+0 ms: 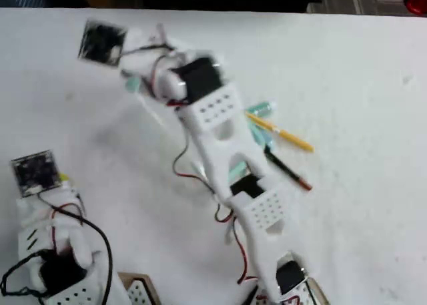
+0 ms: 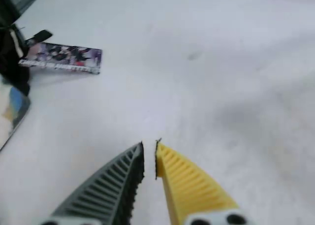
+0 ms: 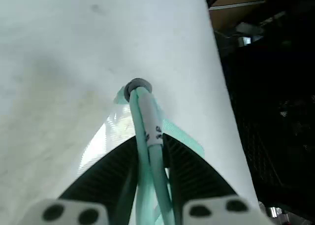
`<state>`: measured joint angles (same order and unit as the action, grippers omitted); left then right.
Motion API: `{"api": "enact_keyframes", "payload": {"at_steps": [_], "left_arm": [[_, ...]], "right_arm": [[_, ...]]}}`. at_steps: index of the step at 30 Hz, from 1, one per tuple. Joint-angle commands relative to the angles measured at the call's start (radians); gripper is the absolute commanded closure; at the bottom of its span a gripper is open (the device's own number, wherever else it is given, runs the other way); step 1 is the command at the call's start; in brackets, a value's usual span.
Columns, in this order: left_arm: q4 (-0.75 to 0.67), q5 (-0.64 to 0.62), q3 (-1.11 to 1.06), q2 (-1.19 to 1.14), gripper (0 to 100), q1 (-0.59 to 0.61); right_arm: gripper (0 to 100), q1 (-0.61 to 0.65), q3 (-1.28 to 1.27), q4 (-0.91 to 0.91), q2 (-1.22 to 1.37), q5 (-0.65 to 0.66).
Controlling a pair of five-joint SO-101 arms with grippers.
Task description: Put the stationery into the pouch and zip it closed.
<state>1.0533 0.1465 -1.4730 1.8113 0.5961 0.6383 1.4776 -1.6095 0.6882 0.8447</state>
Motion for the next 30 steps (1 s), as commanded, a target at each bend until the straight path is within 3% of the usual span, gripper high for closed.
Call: {"api": "enact_keyframes", "payload": {"at_steps": [1, 7, 10, 14, 19, 24, 30], "left_arm": [[-0.058, 0.005, 0.052, 0.01, 92, -0.142], [-0.147, 0.002, 0.055, 0.01, 92, -0.288], [-0.203, -0.114, 0.055, 0.01, 91, -0.354], [-0.233, -0.327, 0.06, 0.008, 72, -0.476], [-0.192, -0.315, 0.137, 0.005, 77, -0.622], [-0.192, -0.4, 0.209, 0.005, 79, -0.74], [-0.278, -0.402, 0.178, 0.002, 79, -0.774]], "right_arm": [[98.2, -0.03, 0.083, -0.005, -0.064, -0.032], [98.2, -0.031, 0.187, -0.076, -0.065, -0.028], [98.2, -0.03, 0.18, -0.077, -0.104, -0.029], [98.2, -0.028, 0.152, -0.076, -0.162, -0.031], [98.2, -0.028, 0.15, -0.081, -0.191, -0.031], [98.2, -0.027, 0.155, -0.087, -0.222, -0.031], [98.2, -0.03, 0.15, -0.088, -0.289, -0.031]]}}
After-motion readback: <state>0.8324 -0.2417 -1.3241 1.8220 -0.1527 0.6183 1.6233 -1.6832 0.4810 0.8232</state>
